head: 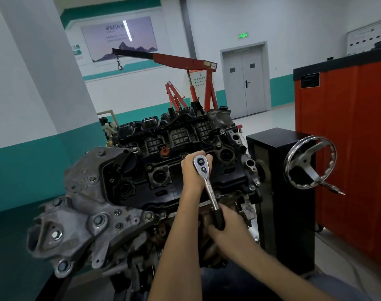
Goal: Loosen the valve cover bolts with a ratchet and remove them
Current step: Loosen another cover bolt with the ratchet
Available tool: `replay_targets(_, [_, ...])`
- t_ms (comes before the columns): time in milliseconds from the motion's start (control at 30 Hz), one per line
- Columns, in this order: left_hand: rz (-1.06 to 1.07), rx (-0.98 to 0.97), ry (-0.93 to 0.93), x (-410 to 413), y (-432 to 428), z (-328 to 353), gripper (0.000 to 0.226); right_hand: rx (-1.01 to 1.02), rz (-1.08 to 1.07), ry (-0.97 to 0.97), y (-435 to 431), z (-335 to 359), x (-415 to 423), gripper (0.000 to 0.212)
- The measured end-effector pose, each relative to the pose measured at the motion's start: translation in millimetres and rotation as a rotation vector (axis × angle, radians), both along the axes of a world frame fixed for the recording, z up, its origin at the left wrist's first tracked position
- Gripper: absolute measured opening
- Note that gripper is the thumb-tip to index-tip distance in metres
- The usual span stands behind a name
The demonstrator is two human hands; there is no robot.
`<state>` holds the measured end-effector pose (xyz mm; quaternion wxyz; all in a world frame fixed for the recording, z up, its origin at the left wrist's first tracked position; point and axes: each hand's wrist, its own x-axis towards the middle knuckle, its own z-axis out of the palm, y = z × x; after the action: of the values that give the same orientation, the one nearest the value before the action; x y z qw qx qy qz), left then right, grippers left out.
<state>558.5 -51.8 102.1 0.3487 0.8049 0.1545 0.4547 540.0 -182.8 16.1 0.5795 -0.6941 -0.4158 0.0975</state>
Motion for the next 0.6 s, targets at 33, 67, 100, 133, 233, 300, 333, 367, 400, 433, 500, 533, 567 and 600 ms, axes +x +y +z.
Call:
replay_targets(33, [-0.029,0.011,0.028,-3.0,3.0,-0.3,0.055,-0.063,0.02,-0.08,-8.0,4.2,13.3,0.026])
replay_targets(67, [-0.055,0.018,0.056,-5.6,6.6,-0.7,0.055,-0.139,0.04,-0.181,-17.2,11.0,30.0,0.024])
replay_targets(100, [-0.078,0.022,0.081,-7.5,10.2,-0.4,0.055,-0.215,0.056,-0.298,-25.5,22.0,49.9,0.02])
replay_targets(133, [-0.097,0.029,0.104,-8.3,12.4,0.7,0.054,-0.302,0.057,-0.433,-32.4,37.2,71.3,0.018])
replay_targets(233, [-0.104,0.102,0.155,-9.1,12.0,4.6,0.048,-0.55,-0.104,-0.952,-39.8,97.8,121.5,0.014])
replay_targets(300, [-0.087,0.097,0.148,-9.8,10.0,3.8,0.042,-0.552,-0.181,-1.094,-37.2,120.1,125.6,0.01])
replay_targets(333, [-0.082,0.044,0.122,-9.7,10.6,3.8,0.044,-0.534,-0.201,-1.074,-35.4,118.8,120.6,0.012])
replay_targets(367, [-0.082,-0.041,0.076,-9.3,11.1,3.8,0.047,-0.507,-0.22,-1.016,-33.8,109.5,111.9,0.015])
replay_targets(400, [-0.077,-0.12,0.038,-7.9,11.8,4.2,0.049,-0.476,-0.237,-0.925,-31.4,93.1,100.1,0.017])
replay_targets(433, [-0.063,-0.178,0.01,-5.7,11.6,5.0,0.049,-0.431,-0.244,-0.809,-29.6,74.8,86.2,0.018])
replay_targets(500, [-0.015,-0.216,-0.009,1.5,7.3,6.5,0.05,-0.305,-0.178,-0.482,-25.2,41.2,53.3,0.021])
replay_targets(533, [0.009,-0.21,-0.015,4.2,4.0,7.0,0.05,-0.219,-0.118,-0.308,-19.9,28.0,36.2,0.021])
replay_targets(567, [0.029,-0.202,-0.025,5.8,0.8,7.5,0.051,-0.126,-0.052,-0.148,-12.5,18.1,19.5,0.02])
replay_targets(600, [0.043,-0.185,-0.032,6.6,-0.8,7.6,0.05,-0.05,0.002,-0.019,-3.9,11.1,4.6,0.017])
